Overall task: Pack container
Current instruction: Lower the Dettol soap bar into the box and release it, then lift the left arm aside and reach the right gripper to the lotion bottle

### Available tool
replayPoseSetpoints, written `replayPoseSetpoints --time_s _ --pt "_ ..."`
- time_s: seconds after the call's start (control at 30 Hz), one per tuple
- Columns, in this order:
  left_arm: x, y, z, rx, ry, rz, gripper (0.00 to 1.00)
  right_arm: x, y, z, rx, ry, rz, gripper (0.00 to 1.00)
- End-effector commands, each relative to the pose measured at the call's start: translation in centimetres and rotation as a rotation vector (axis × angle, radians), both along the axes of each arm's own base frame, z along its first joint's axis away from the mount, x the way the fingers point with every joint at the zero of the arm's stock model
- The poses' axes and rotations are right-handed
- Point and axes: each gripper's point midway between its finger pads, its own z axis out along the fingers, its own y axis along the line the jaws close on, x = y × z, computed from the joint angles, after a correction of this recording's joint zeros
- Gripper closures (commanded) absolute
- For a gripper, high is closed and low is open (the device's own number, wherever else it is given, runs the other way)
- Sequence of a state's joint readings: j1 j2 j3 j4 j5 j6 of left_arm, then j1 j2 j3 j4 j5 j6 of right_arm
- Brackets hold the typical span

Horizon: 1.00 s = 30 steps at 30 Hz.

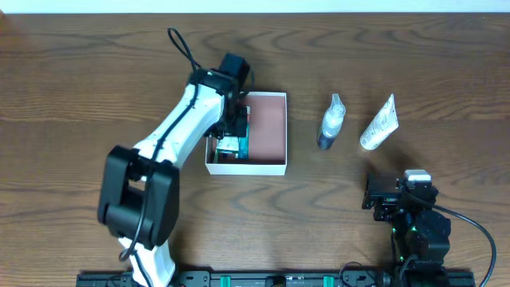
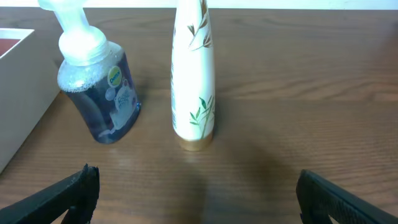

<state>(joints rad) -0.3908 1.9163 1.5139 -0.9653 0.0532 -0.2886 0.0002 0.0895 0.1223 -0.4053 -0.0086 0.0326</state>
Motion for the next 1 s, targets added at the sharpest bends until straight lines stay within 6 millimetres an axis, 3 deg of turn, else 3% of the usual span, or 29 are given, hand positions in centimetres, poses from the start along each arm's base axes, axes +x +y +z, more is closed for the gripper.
replayPoseSetpoints --time_s 0.0,0.1,0.17,0.4,0.5,0.6,0.67,0.73,0.8,0.97 --pt "1.0 -0.9 7.8 -0.089 -0.171 -0.007 0.44 0.0 0.3 0.0 -0.008 -0.004 0.017 0.01" --pt "0.6 -0.1 11.9 -0.116 -0.272 -0.022 0.37 0.0 0.3 0.0 -0.008 -0.004 0.017 0.01" --pt "0.3 1.5 14.3 -0.114 -0.331 0.009 0.35 0.0 0.3 0.0 -0.008 -0.004 0.017 0.01" --pt "-1.5 12.3 20.7 0.019 -0.516 0.261 0.27 0.0 0.3 0.0 -0.008 -0.004 0.017 0.01" --pt "-2.7 15.7 22.1 0.046 -0.549 0.337 0.23 0.0 0.3 0.0 -0.008 -0.004 0.017 0.01" --pt "-4.0 18.5 22.9 0.077 -0.561 0.399 0.12 0.0 0.3 0.0 -0.008 -0.005 0.017 0.01" --pt "-4.8 20.4 23.3 0.093 -0.572 0.456 0.02 0.5 0.3 1.4 -0.002 -0.063 0.017 0.01" --pt "-5.4 21.9 23.7 0.106 -0.581 0.505 0.02 0.8 1.0 2.6 0.075 -0.114 0.035 0.01" --pt "-5.9 23.1 23.8 0.118 -0.585 0.545 0.02 0.7 2.0 2.5 0.159 -0.100 0.070 0.01" --pt "-6.1 24.0 23.8 0.127 -0.582 0.577 0.02 0.1 5.6 3.6 0.431 -0.083 0.206 0.01"
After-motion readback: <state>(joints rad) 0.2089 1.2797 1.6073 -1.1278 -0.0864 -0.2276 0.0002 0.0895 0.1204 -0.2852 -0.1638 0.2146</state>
